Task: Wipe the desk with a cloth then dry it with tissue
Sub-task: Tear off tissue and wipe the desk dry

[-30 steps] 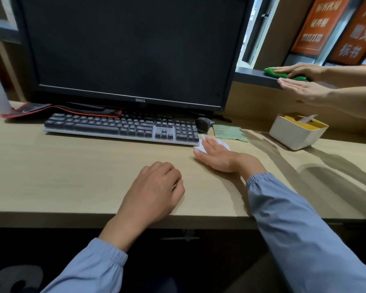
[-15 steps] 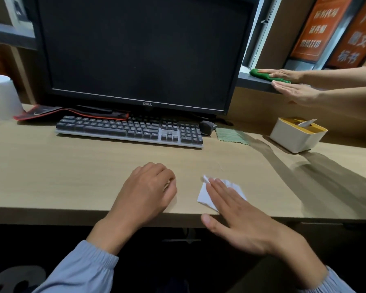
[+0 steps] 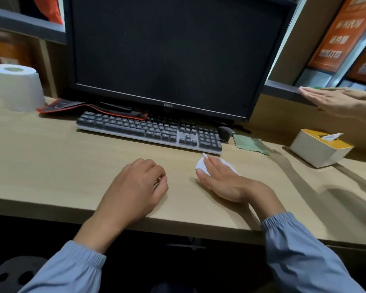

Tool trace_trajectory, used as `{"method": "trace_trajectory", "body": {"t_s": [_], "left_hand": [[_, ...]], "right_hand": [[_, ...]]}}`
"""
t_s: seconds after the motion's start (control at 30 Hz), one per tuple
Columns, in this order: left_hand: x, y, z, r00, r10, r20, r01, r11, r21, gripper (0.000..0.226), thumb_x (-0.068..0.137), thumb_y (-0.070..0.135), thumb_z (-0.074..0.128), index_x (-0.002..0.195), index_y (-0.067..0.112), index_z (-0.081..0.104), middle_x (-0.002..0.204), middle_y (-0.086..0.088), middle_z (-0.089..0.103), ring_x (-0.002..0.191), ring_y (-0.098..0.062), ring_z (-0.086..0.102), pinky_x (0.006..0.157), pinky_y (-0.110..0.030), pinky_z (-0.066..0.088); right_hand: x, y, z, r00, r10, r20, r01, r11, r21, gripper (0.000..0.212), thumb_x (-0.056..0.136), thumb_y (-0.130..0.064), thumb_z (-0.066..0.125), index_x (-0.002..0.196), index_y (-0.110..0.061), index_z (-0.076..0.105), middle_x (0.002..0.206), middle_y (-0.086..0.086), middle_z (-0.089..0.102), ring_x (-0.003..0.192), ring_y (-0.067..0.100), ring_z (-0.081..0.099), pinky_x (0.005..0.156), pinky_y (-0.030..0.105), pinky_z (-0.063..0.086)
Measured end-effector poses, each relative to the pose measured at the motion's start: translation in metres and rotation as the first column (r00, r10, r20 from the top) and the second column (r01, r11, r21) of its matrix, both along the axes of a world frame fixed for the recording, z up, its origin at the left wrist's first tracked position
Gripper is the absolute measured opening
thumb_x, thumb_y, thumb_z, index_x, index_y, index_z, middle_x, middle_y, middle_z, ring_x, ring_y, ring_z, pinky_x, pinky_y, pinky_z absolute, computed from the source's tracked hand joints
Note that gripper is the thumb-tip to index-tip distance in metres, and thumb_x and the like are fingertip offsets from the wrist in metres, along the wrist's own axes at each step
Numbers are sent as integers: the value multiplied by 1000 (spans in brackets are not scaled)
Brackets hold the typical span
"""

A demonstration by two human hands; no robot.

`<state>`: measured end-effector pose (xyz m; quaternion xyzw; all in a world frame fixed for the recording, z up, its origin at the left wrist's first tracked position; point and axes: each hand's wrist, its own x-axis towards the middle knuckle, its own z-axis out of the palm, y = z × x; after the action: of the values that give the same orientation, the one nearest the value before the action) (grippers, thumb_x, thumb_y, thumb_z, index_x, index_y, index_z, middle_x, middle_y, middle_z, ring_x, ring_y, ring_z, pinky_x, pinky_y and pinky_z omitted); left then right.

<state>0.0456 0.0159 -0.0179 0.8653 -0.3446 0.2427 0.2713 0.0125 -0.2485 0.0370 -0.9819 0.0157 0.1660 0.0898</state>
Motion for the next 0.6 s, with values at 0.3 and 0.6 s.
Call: {"method": "trace_trajectory", "body": {"t_s": [0.3, 0.6], "left_hand": [[-3, -2, 4, 1000, 18, -16, -18, 999, 37, 12, 97, 27, 61, 94, 19, 70, 90, 5, 63, 87, -20, 56, 79, -42, 52], [-7, -4, 8, 997, 38, -61, -33, 997, 75, 16, 98, 31, 58, 96, 20, 70, 91, 6, 62, 90, -17, 54, 82, -40, 51]], "right_hand": [[-17, 21, 1, 996, -66, 60, 64, 998, 30, 91, 100, -75, 13, 166, -16, -9, 172, -4, -21, 157, 12, -20, 121, 33, -9], [-87, 21, -15, 995, -11, 94, 7, 999, 49, 86, 100, -74, 12, 166, -23, -10, 170, -14, -23, 152, -2, -24, 121, 24, -13]]}}
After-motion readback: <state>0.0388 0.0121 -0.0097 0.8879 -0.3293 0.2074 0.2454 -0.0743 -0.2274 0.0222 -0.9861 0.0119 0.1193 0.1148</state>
